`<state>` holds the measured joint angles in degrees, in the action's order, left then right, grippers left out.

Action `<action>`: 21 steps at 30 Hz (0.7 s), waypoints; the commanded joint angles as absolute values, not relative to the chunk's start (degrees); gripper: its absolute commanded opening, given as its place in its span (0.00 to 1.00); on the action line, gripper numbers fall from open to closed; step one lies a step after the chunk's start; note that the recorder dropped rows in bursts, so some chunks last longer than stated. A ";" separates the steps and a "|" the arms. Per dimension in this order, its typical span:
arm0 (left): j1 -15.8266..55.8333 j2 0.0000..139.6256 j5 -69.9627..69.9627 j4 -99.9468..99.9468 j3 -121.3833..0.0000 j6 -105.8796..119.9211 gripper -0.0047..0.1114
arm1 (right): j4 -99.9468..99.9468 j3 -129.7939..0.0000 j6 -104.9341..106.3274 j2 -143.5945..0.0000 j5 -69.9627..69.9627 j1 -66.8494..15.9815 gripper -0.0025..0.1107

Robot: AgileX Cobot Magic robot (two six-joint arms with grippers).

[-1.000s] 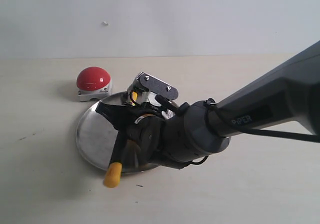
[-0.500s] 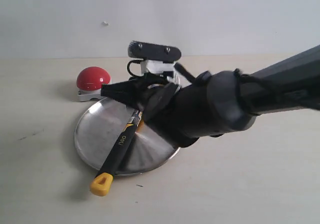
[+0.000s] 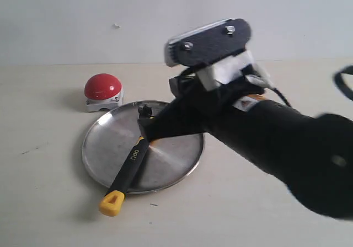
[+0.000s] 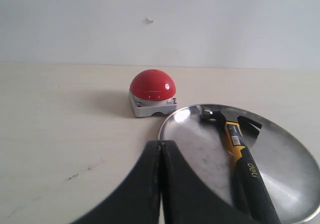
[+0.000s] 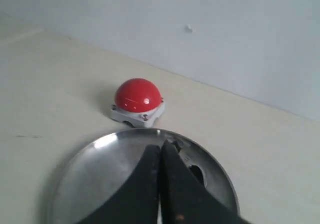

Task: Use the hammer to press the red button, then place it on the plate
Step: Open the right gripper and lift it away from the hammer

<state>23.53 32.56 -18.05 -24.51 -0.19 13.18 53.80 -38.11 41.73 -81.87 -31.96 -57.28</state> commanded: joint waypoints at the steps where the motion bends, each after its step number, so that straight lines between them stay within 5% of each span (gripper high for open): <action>1: 23.42 32.28 -18.22 -24.26 0.00 13.27 0.04 | 40.67 -27.82 29.36 -70.53 -32.46 -57.65 0.02; 21: 23.42 32.28 -18.22 -24.26 0.00 13.27 0.04 | 45.27 -22.83 31.02 -54.00 -30.12 -57.65 0.02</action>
